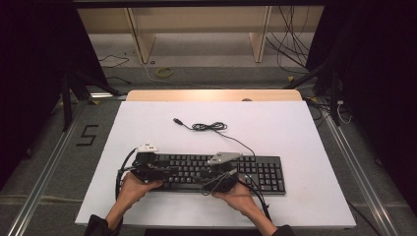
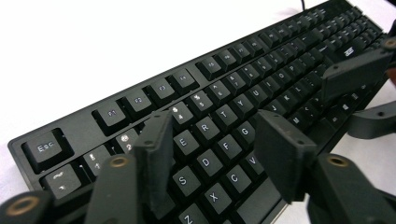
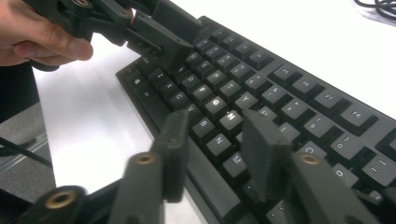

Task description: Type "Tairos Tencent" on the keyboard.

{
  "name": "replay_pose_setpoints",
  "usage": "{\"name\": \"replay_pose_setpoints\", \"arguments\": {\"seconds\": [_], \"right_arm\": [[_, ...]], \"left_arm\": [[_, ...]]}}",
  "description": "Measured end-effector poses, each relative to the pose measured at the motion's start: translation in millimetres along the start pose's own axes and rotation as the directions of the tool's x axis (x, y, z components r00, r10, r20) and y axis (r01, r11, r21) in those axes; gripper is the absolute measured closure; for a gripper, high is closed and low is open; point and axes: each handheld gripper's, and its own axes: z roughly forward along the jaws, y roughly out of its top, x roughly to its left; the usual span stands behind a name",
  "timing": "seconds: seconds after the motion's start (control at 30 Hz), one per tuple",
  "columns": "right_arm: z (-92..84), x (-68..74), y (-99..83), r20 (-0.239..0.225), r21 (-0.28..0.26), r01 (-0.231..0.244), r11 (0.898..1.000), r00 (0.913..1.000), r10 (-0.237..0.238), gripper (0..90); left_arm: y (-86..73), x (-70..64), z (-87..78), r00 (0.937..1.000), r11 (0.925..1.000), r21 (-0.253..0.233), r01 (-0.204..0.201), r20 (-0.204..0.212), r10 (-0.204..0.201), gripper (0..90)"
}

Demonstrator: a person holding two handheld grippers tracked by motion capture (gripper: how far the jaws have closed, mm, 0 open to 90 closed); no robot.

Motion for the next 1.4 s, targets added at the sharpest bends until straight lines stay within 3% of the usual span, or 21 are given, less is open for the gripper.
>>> {"name": "replay_pose_setpoints", "arguments": {"seconds": [0.13,0.23,0.7,1.4], "right_arm": [[1.9,0.4,0.3,-0.003,0.006,0.007,1.000,1.0000,-0.007,71.0],[3.4,-0.1,0.7,-0.005,0.010,0.007,1.000,1.0000,-0.007,75.3],[11.6,-2.7,0.8,0.007,0.034,0.012,0.999,0.9999,-0.013,88.6],[21.4,-1.1,1.2,0.022,0.065,0.021,0.998,0.9995,-0.022,90.0]], "left_arm": [[-1.4,-0.8,-3.0,0.9996,0.9995,-0.029,0.011,0.027,-0.010,38.6],[-1.5,-3.1,-4.6,0.9996,0.9992,-0.039,-0.004,0.028,0.005,34.8],[-5.4,-9.1,-13.5,0.9994,0.9978,-0.065,-0.015,0.031,0.017,32.0],[-15.2,-10.6,-21.4,0.9993,0.9946,-0.102,-0.017,0.031,0.020,29.6]]}}
